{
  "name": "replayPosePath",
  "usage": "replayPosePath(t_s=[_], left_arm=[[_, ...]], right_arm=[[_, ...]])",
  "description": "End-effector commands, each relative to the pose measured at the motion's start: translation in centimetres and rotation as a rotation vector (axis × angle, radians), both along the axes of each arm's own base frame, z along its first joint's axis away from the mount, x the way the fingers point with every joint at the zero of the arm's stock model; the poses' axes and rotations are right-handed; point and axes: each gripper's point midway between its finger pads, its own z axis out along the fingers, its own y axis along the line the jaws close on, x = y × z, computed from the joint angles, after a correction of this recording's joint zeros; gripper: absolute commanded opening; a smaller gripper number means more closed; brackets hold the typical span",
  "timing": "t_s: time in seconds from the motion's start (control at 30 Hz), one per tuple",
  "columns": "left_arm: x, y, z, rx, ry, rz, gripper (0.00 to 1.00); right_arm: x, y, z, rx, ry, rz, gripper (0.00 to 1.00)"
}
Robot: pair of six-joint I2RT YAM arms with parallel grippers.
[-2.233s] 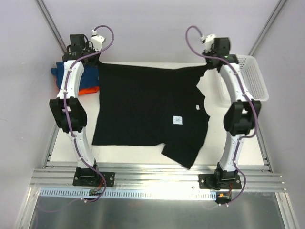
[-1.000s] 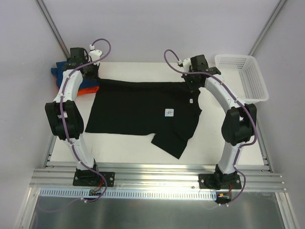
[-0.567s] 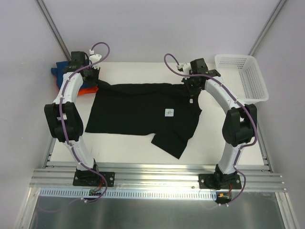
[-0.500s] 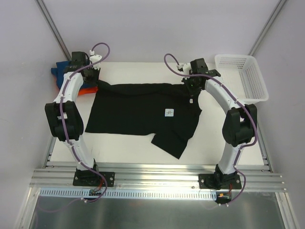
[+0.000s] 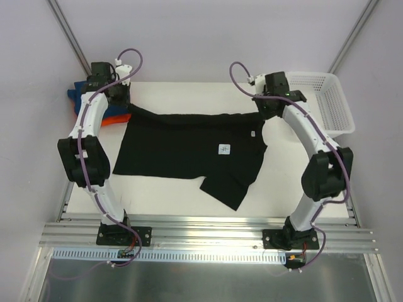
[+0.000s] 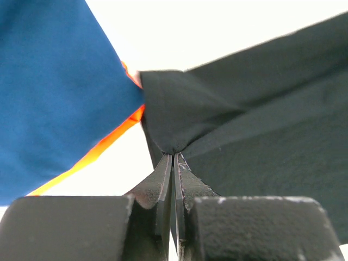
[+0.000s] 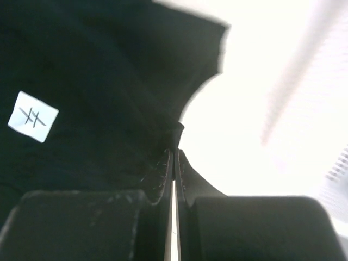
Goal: Fold and stack the t-shirts
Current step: Fold the tshirt
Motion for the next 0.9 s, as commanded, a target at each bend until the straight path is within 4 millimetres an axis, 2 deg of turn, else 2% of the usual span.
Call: replayPosePath(t_s=[0.0,0.03,0.07,0.1,0.13,0.17,0.2,0.23,0.27,0.3,0.33,0.37,0.43,0.47,0.57,0.63,0.7,0.77,0.8,0.83,0.87], left_arm=[[-2.5,-2.0,9.6,-0.008,-0.206,-0.028,0.0],[-3.3,-2.3,10.0,0.006,-0.215,-0.034,0.0],[-3.9,-2.8,10.9,0.019,-0.238,-0.047,0.0],[-5.4,-4.0,13.5,0.03,-0.301,-0.079,0.0],[-6.3,-4.6,14.5,0.033,-0.324,-0.093,0.0],[-7.1,-4.9,15.4,0.042,-0.346,-0.098,0.0],[-8.8,-6.1,17.5,0.044,-0.398,-0.127,0.0],[-9.7,-6.5,18.7,0.05,-0.428,-0.134,0.0],[-10.5,-6.6,19.8,0.06,-0.456,-0.135,0.0],[-12.1,-6.9,21.6,0.06,-0.499,-0.139,0.0],[-12.9,-6.9,22.5,0.061,-0.519,-0.139,0.0],[-14.3,-6.7,24.3,0.063,-0.565,-0.127,0.0],[-15.9,-6.5,25.9,0.069,-0.599,-0.122,0.0],[-17.1,-6.3,26.9,0.08,-0.634,-0.121,0.0],[-19.0,-5.7,28.6,0.114,-0.691,-0.112,0.0],[-20.9,-5.5,30.1,0.119,-0.745,-0.114,0.0],[-22.8,-5.4,31.2,0.116,-0.79,-0.109,0.0],[-24.6,-5.2,31.7,0.098,-0.815,-0.089,0.0],[-25.2,-5.0,31.5,0.086,-0.815,-0.074,0.0],[-25.4,-5.2,30.5,0.058,-0.79,-0.073,0.0],[-26.9,-5.1,30.0,0.01,-0.781,-0.046,0.0]], right_arm=[[-1.0,-2.5,10.2,0.009,-0.272,-0.071,0.01],[-2.2,-3.3,12.7,0.023,-0.329,-0.085,0.01],[-2.7,-3.8,13.8,0.031,-0.356,-0.099,0.0],[-3.5,-4.4,14.9,0.037,-0.377,-0.114,0.0],[-5.1,-5.1,17.5,0.055,-0.438,-0.126,0.0],[-6.0,-5.6,18.4,0.057,-0.461,-0.142,0.0],[-7.0,-6.6,19.7,0.06,-0.496,-0.166,0.0],[-8.0,-7.3,20.9,0.066,-0.525,-0.183,0.0],[-10.2,-8.3,22.9,0.081,-0.581,-0.206,0.0],[-11.3,-9.4,23.7,0.077,-0.606,-0.238,0.0],[-12.4,-10.0,24.5,0.072,-0.627,-0.255,0.0],[-14.9,-10.9,25.9,0.069,-0.664,-0.281,0.0],[-17.4,-12.0,27.5,0.056,-0.718,-0.304,0.0],[-19.6,-12.9,28.9,0.044,-0.777,-0.327,0.0],[-23.1,-14.7,31.5,-0.005,-0.866,-0.372,0.0],[-26.1,-15.9,34.1,-0.013,-0.944,-0.414,0.0],[-28.7,-16.8,35.0,-0.017,-0.987,-0.458,0.0],[-30.2,-16.3,35.1,0.023,-1.015,-0.441,0.0],[-30.8,-16.2,34.8,0.047,-1.016,-0.448,0.0],[-32.0,-16.0,34.3,0.081,-1.025,-0.455,0.0],[-31.7,-15.1,32.2,0.16,-0.965,-0.465,0.0]])
